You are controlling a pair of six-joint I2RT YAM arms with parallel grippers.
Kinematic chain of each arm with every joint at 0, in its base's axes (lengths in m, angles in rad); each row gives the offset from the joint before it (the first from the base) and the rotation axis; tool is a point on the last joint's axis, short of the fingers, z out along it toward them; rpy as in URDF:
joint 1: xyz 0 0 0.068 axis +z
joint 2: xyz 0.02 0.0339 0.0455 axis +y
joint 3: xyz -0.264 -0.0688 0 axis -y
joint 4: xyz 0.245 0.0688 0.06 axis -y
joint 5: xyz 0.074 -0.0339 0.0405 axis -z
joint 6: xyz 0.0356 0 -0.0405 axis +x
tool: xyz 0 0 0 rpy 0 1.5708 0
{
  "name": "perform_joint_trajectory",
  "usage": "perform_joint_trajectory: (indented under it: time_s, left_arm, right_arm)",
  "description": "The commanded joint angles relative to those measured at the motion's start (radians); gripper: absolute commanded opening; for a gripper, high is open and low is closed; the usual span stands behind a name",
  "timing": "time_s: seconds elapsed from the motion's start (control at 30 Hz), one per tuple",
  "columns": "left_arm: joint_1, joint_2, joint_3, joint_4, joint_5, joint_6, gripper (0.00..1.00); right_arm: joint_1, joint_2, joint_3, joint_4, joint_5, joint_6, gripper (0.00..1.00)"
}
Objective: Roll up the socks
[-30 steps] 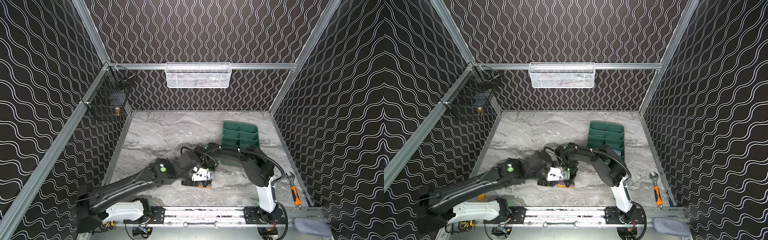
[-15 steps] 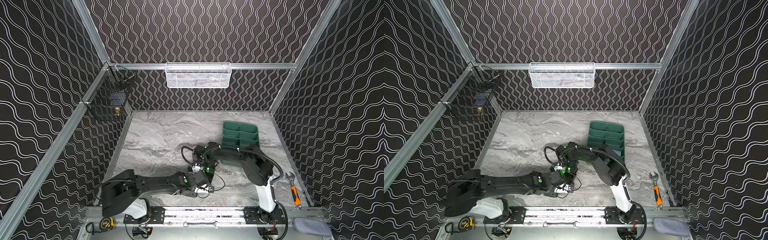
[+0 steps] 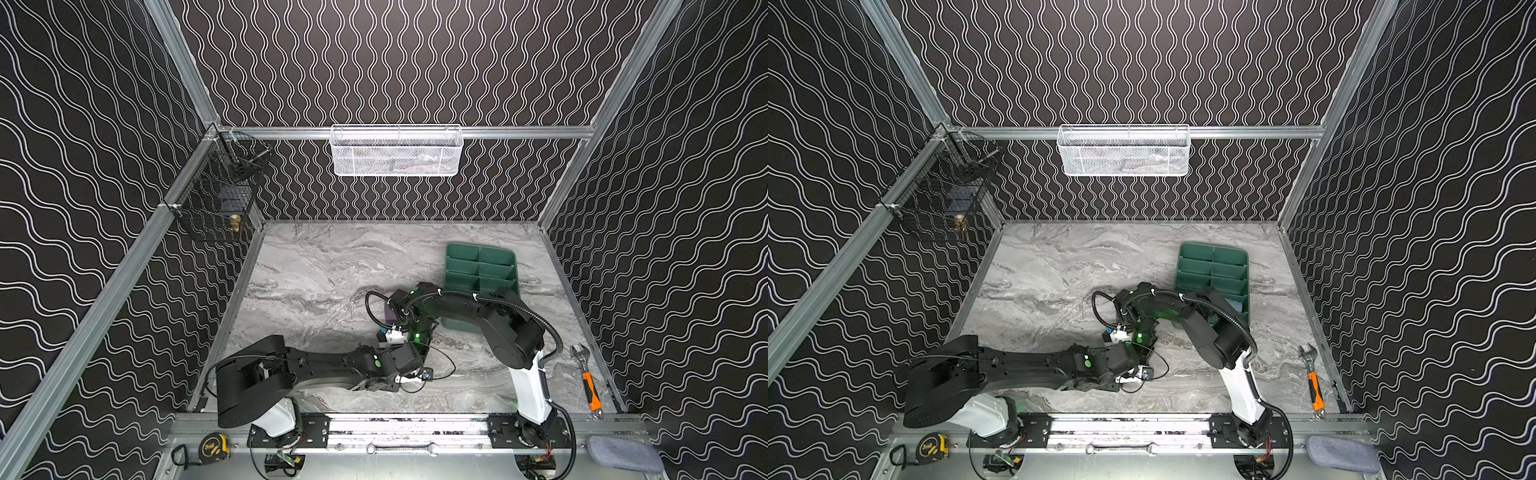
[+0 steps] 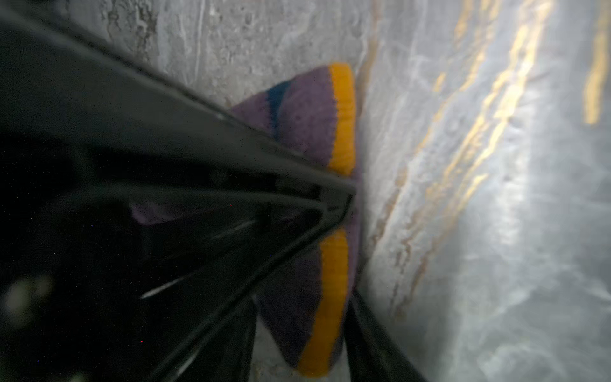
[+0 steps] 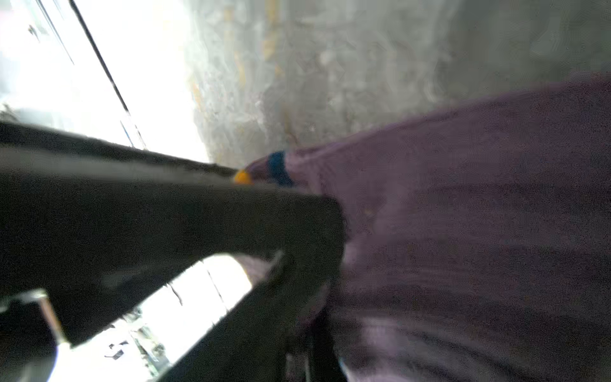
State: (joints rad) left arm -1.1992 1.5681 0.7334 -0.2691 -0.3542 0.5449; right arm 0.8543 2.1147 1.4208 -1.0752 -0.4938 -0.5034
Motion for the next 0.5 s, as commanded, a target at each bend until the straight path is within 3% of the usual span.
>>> perform_joint_trajectory:
  time_s: [0.0, 0.17, 0.23, 0.47]
  left_arm:
    - [0.004, 0.048, 0.003, 0.168, 0.059, 0.035, 0.3]
    - [0.003, 0.044, 0.005, 0.145, 0.076, 0.011, 0.0]
    - [0.003, 0.037, -0.002, 0.14, 0.077, 0.009, 0.0]
    - [0.003, 0.025, -0.016, 0.099, 0.095, 0.023, 0.0]
  right_arm:
    - [0.03, 0.025, -0.01, 0.133, 0.021, -0.009, 0.0]
    - [0.027, 0.018, -0.022, 0.143, 0.035, 0.0, 0.0]
    - [0.022, 0.0, -0.039, 0.163, 0.05, 0.006, 0.03]
    - [-0.012, -0.145, -0.157, 0.288, 0.139, 0.038, 0.37]
